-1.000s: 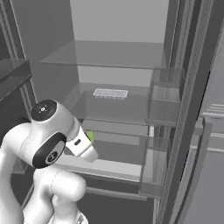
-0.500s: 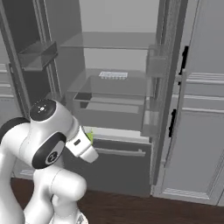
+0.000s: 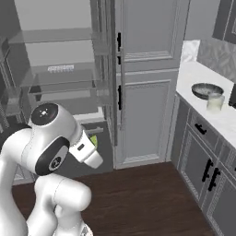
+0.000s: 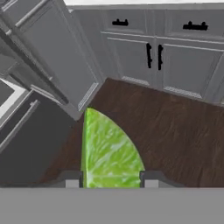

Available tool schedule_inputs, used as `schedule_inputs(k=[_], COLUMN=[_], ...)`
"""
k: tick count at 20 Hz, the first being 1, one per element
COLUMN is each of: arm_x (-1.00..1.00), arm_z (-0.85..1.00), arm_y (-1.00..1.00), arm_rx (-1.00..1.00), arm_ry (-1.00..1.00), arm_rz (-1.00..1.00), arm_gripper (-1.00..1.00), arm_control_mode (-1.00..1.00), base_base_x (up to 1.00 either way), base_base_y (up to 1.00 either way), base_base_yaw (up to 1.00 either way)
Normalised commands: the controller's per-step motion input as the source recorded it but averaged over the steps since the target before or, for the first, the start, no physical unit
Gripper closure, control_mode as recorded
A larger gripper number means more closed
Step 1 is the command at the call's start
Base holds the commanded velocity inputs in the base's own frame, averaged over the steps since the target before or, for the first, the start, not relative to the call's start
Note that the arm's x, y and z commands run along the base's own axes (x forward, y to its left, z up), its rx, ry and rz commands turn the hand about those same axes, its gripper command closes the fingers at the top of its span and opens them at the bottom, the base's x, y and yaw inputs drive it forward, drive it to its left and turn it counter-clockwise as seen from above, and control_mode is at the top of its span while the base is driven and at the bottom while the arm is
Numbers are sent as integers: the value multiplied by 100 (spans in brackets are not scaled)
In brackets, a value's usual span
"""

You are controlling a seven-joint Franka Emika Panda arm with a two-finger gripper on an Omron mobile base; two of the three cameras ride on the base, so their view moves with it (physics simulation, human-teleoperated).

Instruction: Grab a lemon wedge from the fridge and one ice cube from the ice bowl, and put them in the glass of lemonade.

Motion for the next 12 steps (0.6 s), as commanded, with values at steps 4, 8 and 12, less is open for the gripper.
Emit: schedule_inputs(k=[4,8,12], arm_x=[0,0,0], arm_z=[0,0,0], arm_y=[0,0,0], arm_rx=[0,0,0], arm_ry=[0,0,0], arm_rz=[0,0,0], arm_gripper=[100,100,100], arm_control_mode=[100,100,100], base_base_x=[38,100,100], base_base_y=[-99,-74,-41], base_base_yaw=[-67,-31,0])
